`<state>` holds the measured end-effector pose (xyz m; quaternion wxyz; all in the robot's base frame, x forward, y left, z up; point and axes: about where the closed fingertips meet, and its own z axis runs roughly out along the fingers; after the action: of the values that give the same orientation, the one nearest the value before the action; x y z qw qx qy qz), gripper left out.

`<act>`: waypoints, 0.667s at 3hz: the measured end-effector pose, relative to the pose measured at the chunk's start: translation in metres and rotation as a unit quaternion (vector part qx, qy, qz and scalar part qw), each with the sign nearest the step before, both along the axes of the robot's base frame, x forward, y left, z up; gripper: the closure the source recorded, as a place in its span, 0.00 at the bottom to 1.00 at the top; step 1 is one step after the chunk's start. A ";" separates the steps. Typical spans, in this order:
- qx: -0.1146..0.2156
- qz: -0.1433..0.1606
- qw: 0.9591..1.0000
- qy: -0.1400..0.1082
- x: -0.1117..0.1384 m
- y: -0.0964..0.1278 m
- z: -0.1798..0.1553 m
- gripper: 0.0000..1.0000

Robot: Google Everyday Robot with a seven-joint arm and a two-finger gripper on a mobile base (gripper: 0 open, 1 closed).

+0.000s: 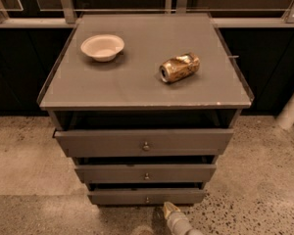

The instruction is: Close bottom drawer

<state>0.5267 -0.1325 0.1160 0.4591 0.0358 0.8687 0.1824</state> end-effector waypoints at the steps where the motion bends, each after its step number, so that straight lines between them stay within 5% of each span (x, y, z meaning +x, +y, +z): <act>1: -0.012 -0.006 0.999 -0.033 0.019 0.007 0.005 1.00; 2: -0.012 -0.006 0.999 -0.033 0.018 0.007 0.005 1.00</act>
Offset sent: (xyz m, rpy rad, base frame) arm 0.0354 0.0086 -0.0085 0.0253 -0.0533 0.0030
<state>0.5451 -0.1255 0.1214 0.4891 0.0292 0.8550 0.1703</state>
